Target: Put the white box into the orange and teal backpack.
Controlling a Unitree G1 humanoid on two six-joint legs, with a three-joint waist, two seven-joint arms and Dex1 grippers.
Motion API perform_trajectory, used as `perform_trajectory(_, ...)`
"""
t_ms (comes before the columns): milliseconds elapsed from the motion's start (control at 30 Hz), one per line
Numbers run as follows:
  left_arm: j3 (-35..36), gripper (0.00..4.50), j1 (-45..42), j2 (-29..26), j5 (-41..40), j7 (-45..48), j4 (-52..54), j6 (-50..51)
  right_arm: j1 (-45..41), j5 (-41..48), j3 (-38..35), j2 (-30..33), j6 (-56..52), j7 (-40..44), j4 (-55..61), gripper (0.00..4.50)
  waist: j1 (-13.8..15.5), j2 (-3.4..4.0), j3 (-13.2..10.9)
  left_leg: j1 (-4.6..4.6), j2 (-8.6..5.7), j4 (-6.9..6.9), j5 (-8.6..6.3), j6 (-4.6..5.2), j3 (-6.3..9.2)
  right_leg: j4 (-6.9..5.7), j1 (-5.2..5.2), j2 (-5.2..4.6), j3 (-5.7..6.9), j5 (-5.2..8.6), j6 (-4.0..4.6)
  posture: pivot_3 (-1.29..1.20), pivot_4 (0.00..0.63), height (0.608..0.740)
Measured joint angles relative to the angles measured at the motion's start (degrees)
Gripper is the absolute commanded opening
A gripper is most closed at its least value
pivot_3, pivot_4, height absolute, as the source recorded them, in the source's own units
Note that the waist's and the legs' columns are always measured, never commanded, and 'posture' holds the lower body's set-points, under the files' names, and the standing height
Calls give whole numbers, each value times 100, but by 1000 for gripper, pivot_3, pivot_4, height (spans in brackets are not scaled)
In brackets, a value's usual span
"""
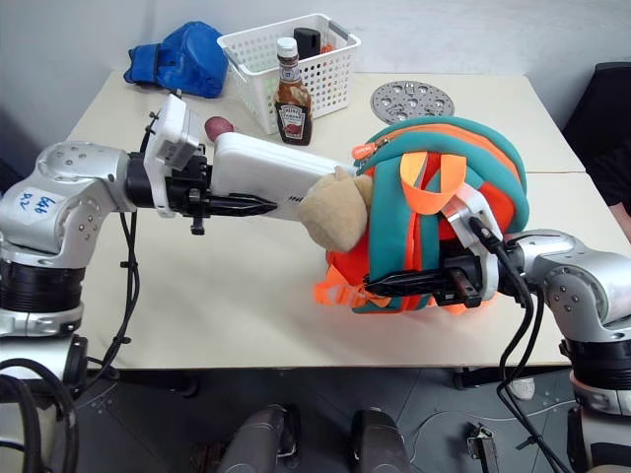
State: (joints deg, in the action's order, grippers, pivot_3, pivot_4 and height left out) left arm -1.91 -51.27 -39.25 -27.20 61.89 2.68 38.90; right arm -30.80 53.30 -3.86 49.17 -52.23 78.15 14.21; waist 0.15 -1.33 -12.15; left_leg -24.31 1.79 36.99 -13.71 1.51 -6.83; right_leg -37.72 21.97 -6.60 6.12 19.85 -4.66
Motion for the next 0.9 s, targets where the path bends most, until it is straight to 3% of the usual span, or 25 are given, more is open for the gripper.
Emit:
perform_trajectory(267,12,1379,97,183,-1,-245,318,160,32,-6,124,1,99,78,115,25,6,-1,0,1,0,5,0,0,2,1,-5,1,2,0,0,0,150,740)
perform_trajectory(600,-229,1379,-265,38,-98,940,-38,347,31,-6,166,159,93,459,160,25,3,-1,0,1,-1,4,-1,-2,1,4,-5,3,3,0,0,0,150,740)
perform_trajectory(733,-264,1379,-433,333,-67,942,-380,270,33,-41,166,159,108,439,172,25,31,-1,-1,0,-2,10,-2,1,1,4,-6,3,2,0,0,0,150,740)
perform_trajectory(900,-73,1379,-506,143,-205,1039,-500,379,66,-45,166,157,108,296,298,25,-5,-1,-1,0,1,7,-2,0,2,1,-3,3,3,0,0,0,150,740)
